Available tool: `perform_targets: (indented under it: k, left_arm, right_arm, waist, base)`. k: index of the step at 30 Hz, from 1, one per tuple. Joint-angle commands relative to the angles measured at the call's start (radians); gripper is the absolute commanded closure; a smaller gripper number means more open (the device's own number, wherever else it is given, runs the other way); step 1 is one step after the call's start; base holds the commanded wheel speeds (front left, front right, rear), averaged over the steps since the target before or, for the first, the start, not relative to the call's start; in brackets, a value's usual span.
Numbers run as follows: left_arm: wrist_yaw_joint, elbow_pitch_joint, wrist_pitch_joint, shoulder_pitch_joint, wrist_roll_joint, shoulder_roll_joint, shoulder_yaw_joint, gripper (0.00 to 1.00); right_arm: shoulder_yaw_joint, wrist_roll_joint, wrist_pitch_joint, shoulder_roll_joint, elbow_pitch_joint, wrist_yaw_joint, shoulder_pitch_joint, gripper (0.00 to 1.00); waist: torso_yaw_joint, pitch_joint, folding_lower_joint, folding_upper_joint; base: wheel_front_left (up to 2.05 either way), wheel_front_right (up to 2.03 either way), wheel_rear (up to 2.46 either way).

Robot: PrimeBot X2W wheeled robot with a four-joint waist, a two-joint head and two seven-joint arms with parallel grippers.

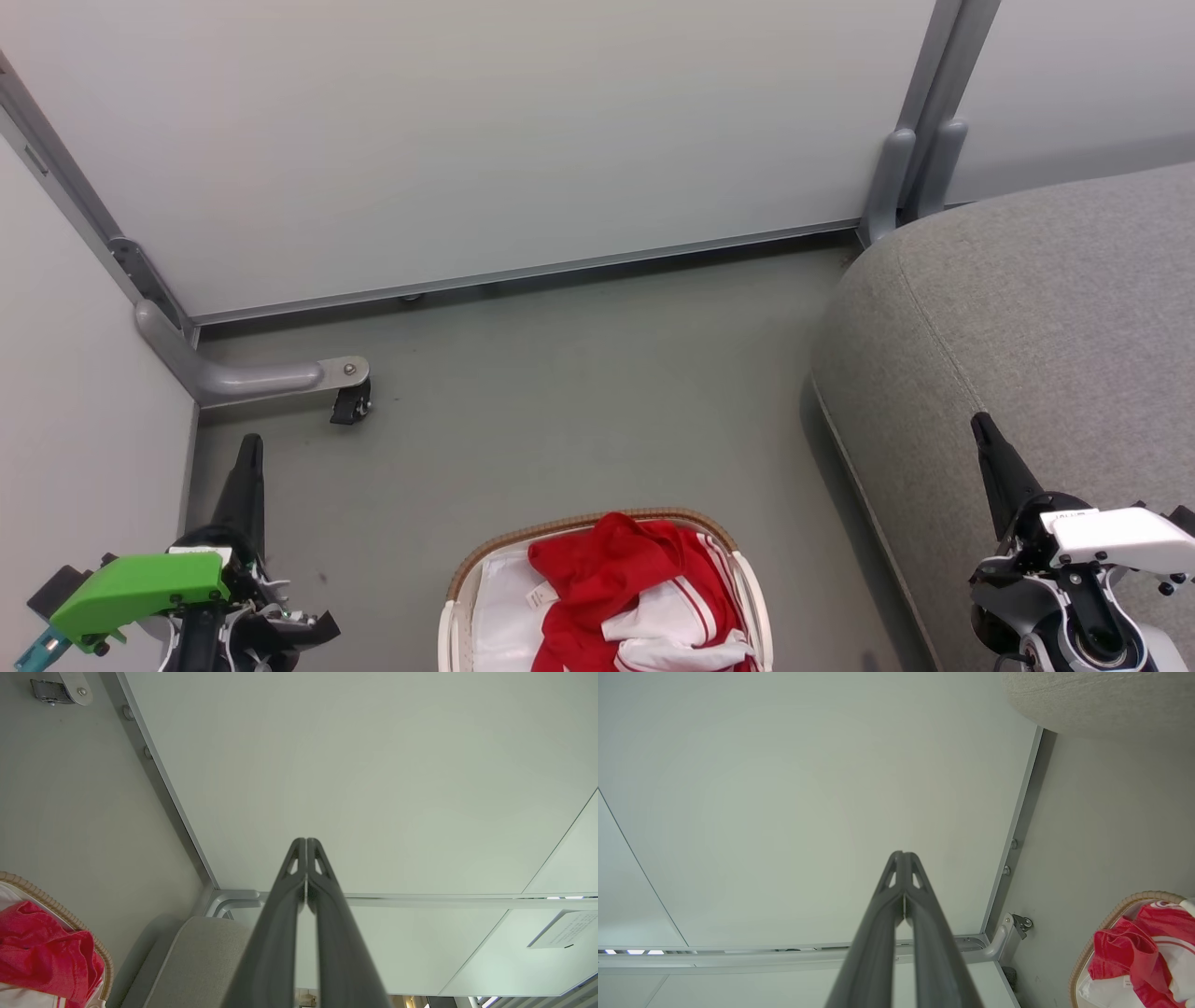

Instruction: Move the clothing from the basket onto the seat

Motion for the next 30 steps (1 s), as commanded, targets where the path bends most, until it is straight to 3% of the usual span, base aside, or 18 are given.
perform_targets:
  k: [1,9,10,22,30]
  left_arm:
    - [-0.004,-0.001,0.001,-0.014,0.003,0.009,0.001,1.0]
    - [-0.004,-0.001,0.001,-0.014,0.003,0.009,0.001,1.0]
    - [0.0,0.003,-0.001,0.001,0.0,-0.001,-0.001,0.0]
    - [0.0,0.025,-0.042,0.032,0.016,-0.007,-0.052,0.0]
    - [0.0,0.007,-0.079,0.038,0.069,-0.006,-0.078,0.0]
  right_arm:
    - [0.0,-0.002,-0.001,-0.006,-0.002,0.0,0.016,1.0]
    - [0.0,-0.002,-0.001,-0.006,-0.002,0.0,0.016,1.0]
    - [0.001,0.0,-0.001,0.001,0.004,0.0,0.0,0.0]
    - [0.021,-0.026,-0.042,0.011,0.041,0.0,0.018,0.0]
    - [0.007,-0.125,-0.08,0.01,0.04,0.0,0.019,0.0]
  waist:
    - [0.0,0.0,0.0,0.0]
    - [0.0,0.0,0.0,0.0]
    - [0.0,0.0,0.0,0.0]
    - [0.0,0.001,0.0,0.0]
    - [0.0,0.002,0.0,0.0]
  base:
    - [0.0,0.0,0.0]
    - [0.0,0.0,0.0]
    - [0.0,0.0,0.0]
    - [0.0,0.0,0.0]
    - [0.0,0.0,0.0]
